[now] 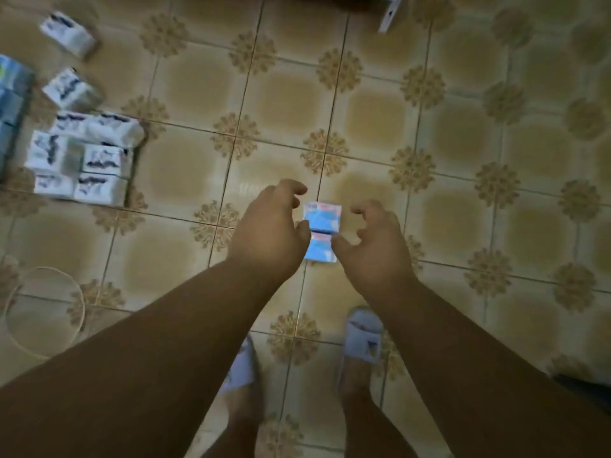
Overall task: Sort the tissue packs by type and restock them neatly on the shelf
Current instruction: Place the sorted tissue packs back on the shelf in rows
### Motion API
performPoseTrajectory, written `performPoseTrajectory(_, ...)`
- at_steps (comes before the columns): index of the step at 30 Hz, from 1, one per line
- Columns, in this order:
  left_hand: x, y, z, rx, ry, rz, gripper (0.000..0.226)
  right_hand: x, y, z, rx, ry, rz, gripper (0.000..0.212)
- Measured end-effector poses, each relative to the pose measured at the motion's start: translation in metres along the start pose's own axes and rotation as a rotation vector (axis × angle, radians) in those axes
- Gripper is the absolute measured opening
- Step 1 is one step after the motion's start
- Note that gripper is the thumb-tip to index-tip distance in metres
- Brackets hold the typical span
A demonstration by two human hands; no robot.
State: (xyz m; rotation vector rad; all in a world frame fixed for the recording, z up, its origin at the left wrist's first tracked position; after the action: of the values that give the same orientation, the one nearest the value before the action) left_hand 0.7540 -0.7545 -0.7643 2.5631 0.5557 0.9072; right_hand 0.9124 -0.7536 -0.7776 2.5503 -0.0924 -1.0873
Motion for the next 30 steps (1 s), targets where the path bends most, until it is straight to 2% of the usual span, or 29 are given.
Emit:
performPoseTrajectory(4,-0.072,-0.055,0.107,-0.080,-0.021,-0.043,0.049,0.094,-0.032,0.086,-0.046,-0.020,0.034,0.051)
performPoseTrajectory(7,-0.116,-0.092,0.180,-0.165,-0.062,-0.083,0.057,0.170,-0.063,0.131,-0.027,-0.024,0.192,0.043)
performPoseTrajectory(10,-0.154,-0.121,0.245,-0.311,-0.012,-0.102,0.072,0.237,-0.091,0.175,-0.084,-0.160,0.401,0.040)
performPoseTrajectory(13,-0.175,-0.132,0.303,-0.459,-0.110,-0.048,0.099,0.273,-0.107,0.215,-0.089,-0.368,0.522,0.034)
performPoseTrajectory(16,-0.190,-0.138,0.312,-0.307,-0.202,-0.091,0.097,0.266,-0.115,0.227,-0.072,-0.599,0.518,0.014)
performPoseTrajectory(19,-0.212,-0.142,0.286,-0.175,-0.159,-0.164,0.093,0.236,-0.119,0.221,-0.141,-0.758,0.440,0.018)
performPoseTrajectory(20,-0.219,-0.147,0.276,-0.160,-0.127,-0.163,0.090,0.232,-0.125,0.219,-0.131,-0.622,0.338,0.014)
performPoseTrajectory(21,-0.228,-0.152,0.267,-0.149,-0.097,-0.160,0.087,0.228,-0.135,0.215,-0.093,-0.375,0.191,0.010)
performPoseTrajectory(23,-0.244,-0.167,0.251,-0.125,-0.034,-0.184,0.083,0.228,-0.162,0.211,-0.086,0.261,-0.118,0.038)
performPoseTrajectory(25,-0.256,-0.183,0.244,-0.111,0.008,-0.244,0.080,0.242,-0.186,0.216,-0.148,0.649,-0.244,0.074)
performPoseTrajectory(27,-0.266,-0.194,0.246,-0.104,-0.015,-0.300,0.080,0.262,-0.205,0.227,-0.242,0.652,-0.198,0.094)
performPoseTrajectory(30,-0.265,-0.193,0.249,-0.082,0.008,-0.327,0.072,0.267,-0.212,0.238,-0.169,0.427,-0.174,0.087)
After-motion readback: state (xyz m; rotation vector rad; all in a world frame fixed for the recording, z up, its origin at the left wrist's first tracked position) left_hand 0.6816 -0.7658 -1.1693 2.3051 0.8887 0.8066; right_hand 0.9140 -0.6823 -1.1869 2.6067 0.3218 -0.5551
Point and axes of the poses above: each hand's wrist, its own y-axis away from the middle knuckle, its own z-axis out of the palm, x = y × z, the point moved 4 cm from there along -y, towards the middle knuckle, and after that the axes turned 11 degrees about -z, right-handed, at the moved point
